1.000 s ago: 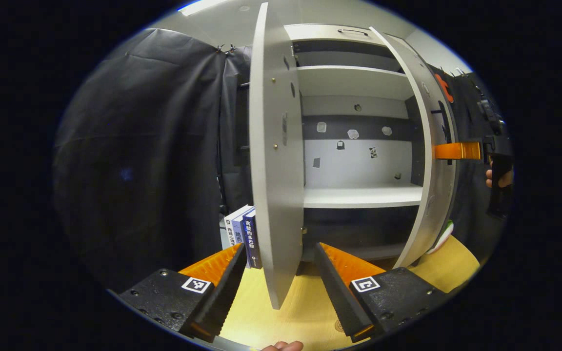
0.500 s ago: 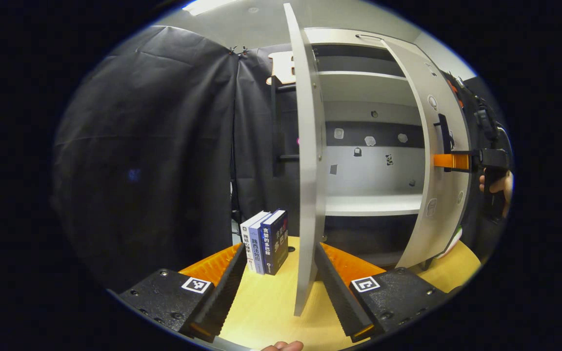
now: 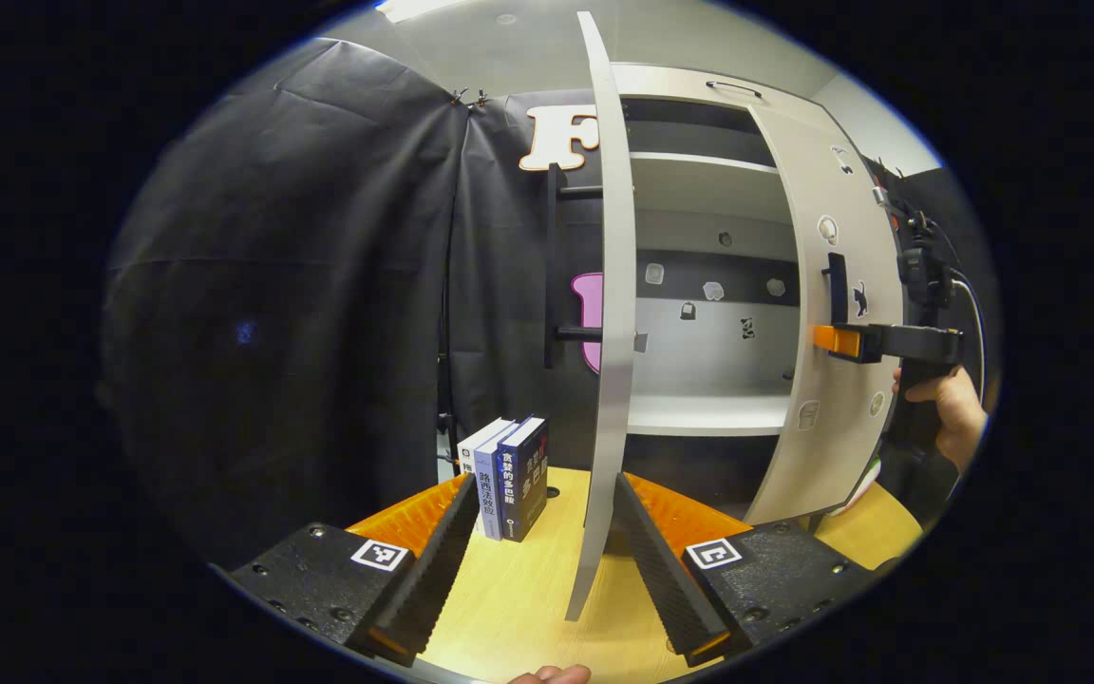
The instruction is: Grasp the bottle in the cabinet with the left hand and place it on the coaster, then close the right door with the right hand and the left door with the left hand.
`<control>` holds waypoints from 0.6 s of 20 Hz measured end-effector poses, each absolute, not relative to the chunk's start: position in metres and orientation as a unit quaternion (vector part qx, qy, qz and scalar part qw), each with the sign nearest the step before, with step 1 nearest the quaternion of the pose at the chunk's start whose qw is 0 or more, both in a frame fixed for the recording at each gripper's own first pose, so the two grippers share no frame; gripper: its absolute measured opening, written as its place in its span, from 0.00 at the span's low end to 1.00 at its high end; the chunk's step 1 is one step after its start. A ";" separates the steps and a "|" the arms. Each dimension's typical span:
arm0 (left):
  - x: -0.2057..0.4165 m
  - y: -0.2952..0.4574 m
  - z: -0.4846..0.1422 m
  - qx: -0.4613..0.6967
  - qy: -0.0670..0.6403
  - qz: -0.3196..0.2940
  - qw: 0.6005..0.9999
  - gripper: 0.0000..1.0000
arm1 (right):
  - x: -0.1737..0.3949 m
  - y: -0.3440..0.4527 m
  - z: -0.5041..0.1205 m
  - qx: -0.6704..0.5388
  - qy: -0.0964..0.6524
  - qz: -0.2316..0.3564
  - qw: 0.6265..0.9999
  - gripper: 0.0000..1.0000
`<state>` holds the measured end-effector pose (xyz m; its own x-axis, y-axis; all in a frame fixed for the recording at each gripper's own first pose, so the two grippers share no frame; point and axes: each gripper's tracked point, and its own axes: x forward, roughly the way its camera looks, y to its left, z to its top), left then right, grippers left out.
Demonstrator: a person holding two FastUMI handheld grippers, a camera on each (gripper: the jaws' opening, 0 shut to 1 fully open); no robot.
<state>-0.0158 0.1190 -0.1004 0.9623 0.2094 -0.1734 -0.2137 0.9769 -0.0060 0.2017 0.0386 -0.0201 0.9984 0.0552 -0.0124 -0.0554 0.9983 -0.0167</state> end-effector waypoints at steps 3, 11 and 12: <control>-0.021 0.117 -0.095 -0.013 0.083 0.098 0.992 0.90 | 0.202 0.039 -0.021 -0.009 0.003 0.016 1.000 1.00; -0.035 0.136 -0.062 -0.015 0.067 0.084 0.994 0.90 | 0.202 0.039 -0.022 -0.008 0.005 0.002 1.000 0.97; -0.033 0.142 -0.055 -0.019 0.060 0.084 0.994 0.88 | 0.202 0.039 -0.022 -0.007 0.005 0.002 1.000 1.00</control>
